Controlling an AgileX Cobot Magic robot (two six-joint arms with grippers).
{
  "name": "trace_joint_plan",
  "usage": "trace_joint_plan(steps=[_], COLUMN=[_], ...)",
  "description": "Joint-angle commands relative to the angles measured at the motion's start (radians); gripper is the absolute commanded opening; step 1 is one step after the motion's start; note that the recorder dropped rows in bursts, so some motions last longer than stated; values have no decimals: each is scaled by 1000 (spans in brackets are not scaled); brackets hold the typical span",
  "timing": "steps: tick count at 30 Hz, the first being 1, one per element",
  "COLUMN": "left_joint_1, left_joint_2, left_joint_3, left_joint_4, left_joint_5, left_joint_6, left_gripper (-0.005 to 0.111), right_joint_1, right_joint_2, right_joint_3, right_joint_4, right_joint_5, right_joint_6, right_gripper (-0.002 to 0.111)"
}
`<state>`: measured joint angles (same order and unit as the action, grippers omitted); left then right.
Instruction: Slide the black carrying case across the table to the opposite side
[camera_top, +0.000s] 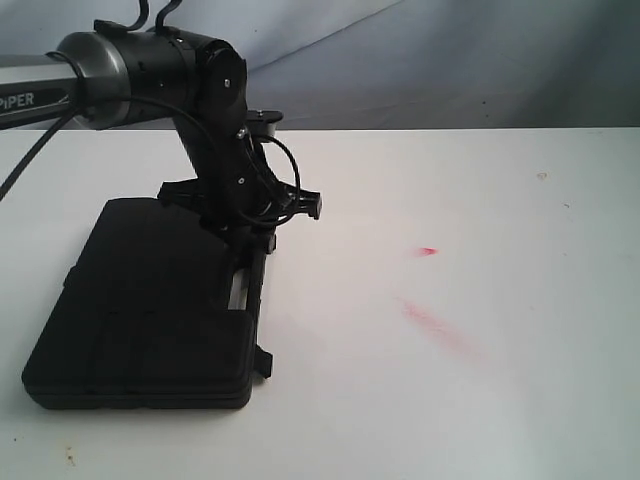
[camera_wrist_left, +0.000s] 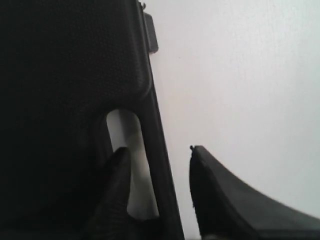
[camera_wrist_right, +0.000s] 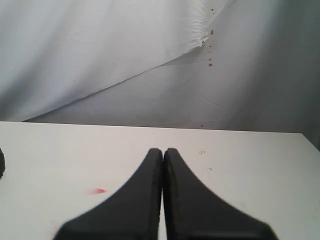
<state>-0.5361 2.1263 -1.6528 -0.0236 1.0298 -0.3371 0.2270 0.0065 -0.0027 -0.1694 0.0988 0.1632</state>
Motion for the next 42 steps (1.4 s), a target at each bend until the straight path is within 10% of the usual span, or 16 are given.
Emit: trace_joint_plan(steps=[1, 34, 42], left_joint_1=[3, 3, 3], left_joint_2=[23, 165, 165], left_joint_3=[-5, -3, -3], left_joint_4=[7, -53, -53], left_joint_5=[-13, -65, -69], left_joint_6=[2, 0, -1], left_gripper=[38, 38, 3], right_joint_1=[-8, -8, -8], right_joint_2=[-6, -6, -6], right_joint_3=[3, 3, 3], right_joint_4=[-1, -1, -1], right_joint_5=[-4, -4, -4], right_joint_6=[1, 1, 1], right_gripper=[0, 0, 0])
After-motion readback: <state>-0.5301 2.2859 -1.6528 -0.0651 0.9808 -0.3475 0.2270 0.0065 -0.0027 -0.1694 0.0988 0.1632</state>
